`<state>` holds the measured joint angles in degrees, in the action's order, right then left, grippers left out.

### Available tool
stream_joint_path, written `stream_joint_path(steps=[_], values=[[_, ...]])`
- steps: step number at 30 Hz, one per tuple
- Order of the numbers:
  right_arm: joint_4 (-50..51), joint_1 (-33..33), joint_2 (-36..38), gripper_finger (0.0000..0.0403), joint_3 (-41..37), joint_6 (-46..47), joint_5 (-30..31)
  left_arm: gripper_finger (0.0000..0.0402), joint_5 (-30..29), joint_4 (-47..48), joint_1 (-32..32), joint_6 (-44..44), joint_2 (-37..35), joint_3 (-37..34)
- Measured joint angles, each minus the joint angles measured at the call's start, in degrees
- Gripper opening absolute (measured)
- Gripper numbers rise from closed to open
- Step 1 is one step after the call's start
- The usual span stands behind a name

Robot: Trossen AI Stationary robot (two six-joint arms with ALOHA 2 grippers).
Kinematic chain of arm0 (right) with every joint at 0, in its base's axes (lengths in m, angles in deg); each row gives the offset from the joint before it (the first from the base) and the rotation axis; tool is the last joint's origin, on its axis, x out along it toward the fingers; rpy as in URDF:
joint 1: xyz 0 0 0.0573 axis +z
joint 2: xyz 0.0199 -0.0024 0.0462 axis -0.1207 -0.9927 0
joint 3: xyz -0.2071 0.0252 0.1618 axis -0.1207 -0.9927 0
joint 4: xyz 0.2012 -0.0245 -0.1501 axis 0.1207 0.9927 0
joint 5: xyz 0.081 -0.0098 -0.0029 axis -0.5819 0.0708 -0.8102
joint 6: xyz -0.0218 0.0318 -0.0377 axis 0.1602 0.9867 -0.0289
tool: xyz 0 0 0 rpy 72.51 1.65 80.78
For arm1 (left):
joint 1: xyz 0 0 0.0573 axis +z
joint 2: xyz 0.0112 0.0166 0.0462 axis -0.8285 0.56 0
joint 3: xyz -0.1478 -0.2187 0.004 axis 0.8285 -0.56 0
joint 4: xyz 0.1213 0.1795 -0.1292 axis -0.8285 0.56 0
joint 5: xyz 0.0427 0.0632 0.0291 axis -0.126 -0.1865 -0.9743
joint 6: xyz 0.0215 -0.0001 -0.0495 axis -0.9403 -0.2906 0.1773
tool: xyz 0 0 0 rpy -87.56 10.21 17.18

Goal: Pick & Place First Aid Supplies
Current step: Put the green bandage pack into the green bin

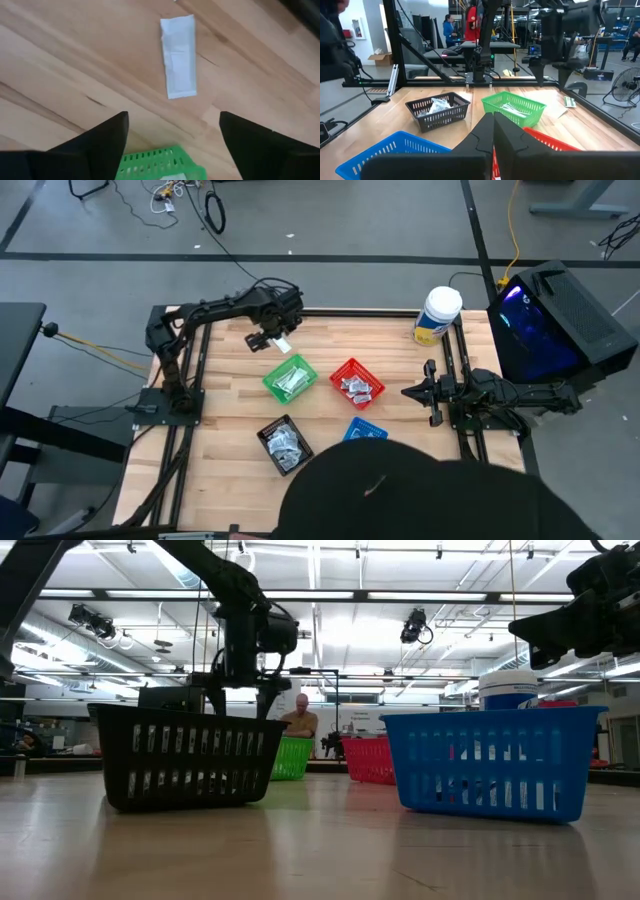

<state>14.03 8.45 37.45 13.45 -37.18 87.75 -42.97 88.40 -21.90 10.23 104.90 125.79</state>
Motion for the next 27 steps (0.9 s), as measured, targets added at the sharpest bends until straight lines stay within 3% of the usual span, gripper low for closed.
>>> stream_joint_path(steps=[6, 17, 27], values=[[0.0, 0.0, 0.0, 0.0013, 0.02, 0.01, 0.01, 0.0349, 0.27, -0.49, 1.69, 1.26, 3.3, 0.0], [0.0, 0.01, -0.01, 0.0013, 0.02, 0.0, 0.01, 0.0349, 5.34, -9.48, 5.55, -0.69, 8.42, -0.02], [0.0, 0.01, 0.0, 0.0013, 0.02, -0.01, 0.01, 0.0348, 9.21, -8.74, 5.62, -2.84, 11.94, -0.02]])
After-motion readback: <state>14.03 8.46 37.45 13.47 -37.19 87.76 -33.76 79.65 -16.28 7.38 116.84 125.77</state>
